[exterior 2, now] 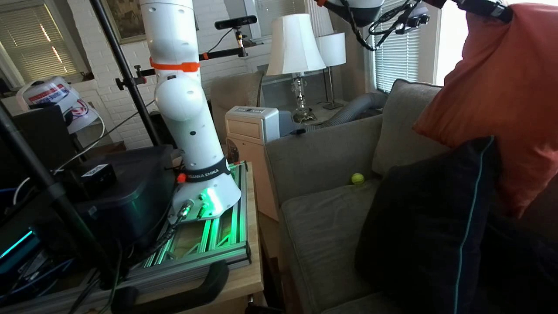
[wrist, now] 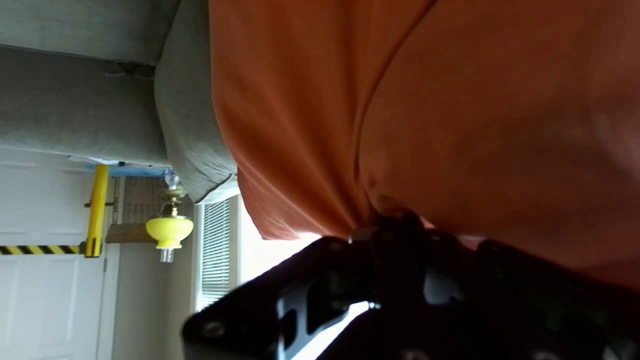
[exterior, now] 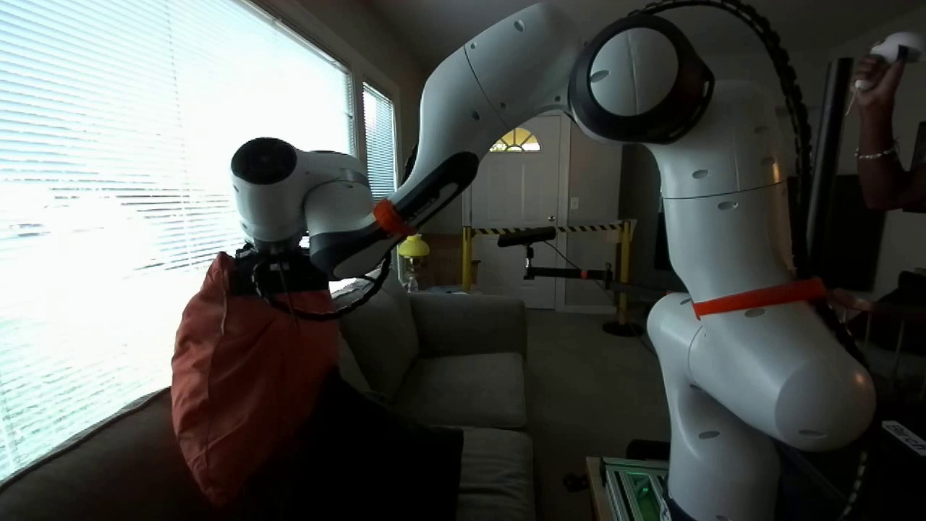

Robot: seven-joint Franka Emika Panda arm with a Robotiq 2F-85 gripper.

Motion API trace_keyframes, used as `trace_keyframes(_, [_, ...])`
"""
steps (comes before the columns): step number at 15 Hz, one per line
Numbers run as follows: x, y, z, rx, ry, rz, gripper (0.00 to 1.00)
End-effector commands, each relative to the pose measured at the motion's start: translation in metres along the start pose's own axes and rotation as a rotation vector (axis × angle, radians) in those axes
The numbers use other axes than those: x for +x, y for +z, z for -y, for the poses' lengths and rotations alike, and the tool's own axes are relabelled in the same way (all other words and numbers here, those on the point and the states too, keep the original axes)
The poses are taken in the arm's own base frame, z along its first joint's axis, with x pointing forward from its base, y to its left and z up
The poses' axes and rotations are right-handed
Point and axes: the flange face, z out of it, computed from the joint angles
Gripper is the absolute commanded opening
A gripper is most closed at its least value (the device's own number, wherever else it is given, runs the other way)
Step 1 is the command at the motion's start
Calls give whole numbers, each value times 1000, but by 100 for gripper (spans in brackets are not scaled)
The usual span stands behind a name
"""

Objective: Put the orange pillow on the backrest of the sofa.

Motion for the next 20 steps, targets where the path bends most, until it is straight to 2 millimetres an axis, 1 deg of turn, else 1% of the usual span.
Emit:
trace_keyframes(1, [5,-2,-4,-97,61,-93,1])
trace_keyframes(5, [-1,7,-13,-210,75,-110,1])
trace_keyframes(6, [-2,11,-14,-235,68,-106,29])
trace_keyframes(7, [-3,13,-15,-252,66,-105,30])
trace_keyframes(8, [-4,14,-16,-267,65,-108,36])
trace_keyframes(14, [-9,13,-11,-285,40,-122,81])
trace_keyframes(15, [-11,11,-10,-277,38,-116,90])
trace_keyframes(16, [-14,8,-8,-258,32,-93,97])
trace_keyframes(17, [-17,4,-6,-239,24,-72,100])
trace_keyframes(20, [-22,-15,-2,-127,38,55,100])
